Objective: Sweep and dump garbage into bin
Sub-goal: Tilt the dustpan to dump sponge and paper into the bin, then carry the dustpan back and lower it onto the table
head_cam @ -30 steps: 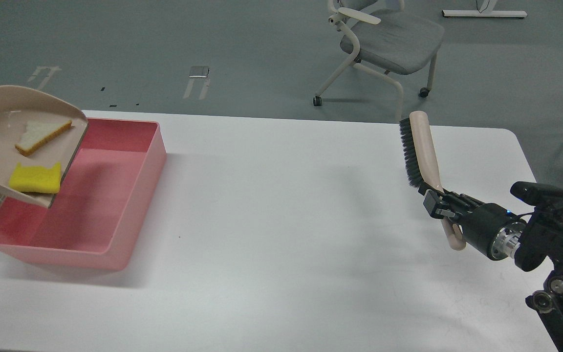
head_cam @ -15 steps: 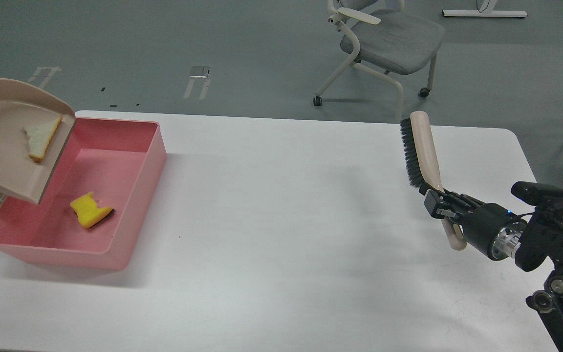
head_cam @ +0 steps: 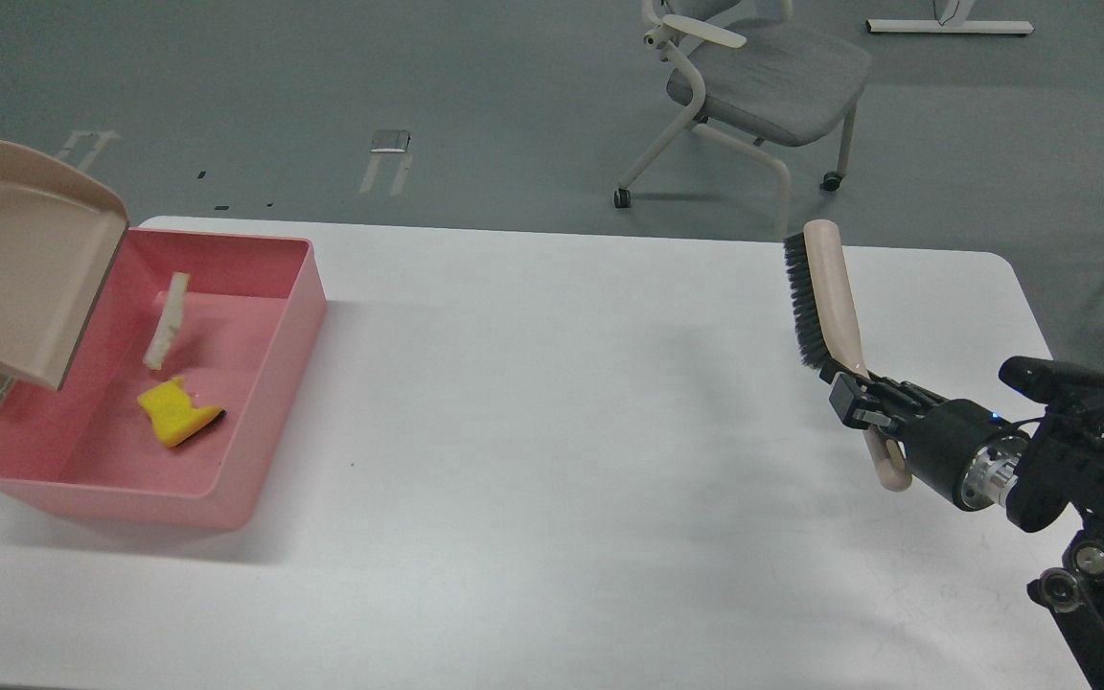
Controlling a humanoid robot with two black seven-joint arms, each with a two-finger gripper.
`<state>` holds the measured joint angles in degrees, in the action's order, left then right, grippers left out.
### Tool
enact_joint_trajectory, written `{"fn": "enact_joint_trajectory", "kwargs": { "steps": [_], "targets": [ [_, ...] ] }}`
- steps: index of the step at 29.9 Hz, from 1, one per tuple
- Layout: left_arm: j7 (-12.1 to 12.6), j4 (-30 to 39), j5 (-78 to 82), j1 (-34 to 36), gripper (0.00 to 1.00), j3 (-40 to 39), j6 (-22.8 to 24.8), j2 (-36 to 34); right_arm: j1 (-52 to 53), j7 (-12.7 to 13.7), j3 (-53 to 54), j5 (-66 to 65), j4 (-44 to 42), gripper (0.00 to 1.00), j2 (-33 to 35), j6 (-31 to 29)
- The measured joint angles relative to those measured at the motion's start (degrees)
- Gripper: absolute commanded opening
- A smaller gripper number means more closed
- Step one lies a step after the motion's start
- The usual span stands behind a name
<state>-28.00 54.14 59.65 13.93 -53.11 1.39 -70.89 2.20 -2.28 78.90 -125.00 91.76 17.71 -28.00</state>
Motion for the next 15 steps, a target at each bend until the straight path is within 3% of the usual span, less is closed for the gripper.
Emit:
{"fn": "enact_joint_trajectory", "kwargs": {
  "steps": [7,15],
  "targets": [
    [0.0,0.0,-4.5,1.9,0.00,-1.1,0.6,0.1,0.0,0.0,0.0,0.0,0.0,0.21,0.0,0.0],
    [0.0,2.0,-19.5,7.1,0.00,-1.6,11.1,1.8,0.2,0.0,0.0,0.0,0.1,0.21,0.2,0.0]
  ]
}}
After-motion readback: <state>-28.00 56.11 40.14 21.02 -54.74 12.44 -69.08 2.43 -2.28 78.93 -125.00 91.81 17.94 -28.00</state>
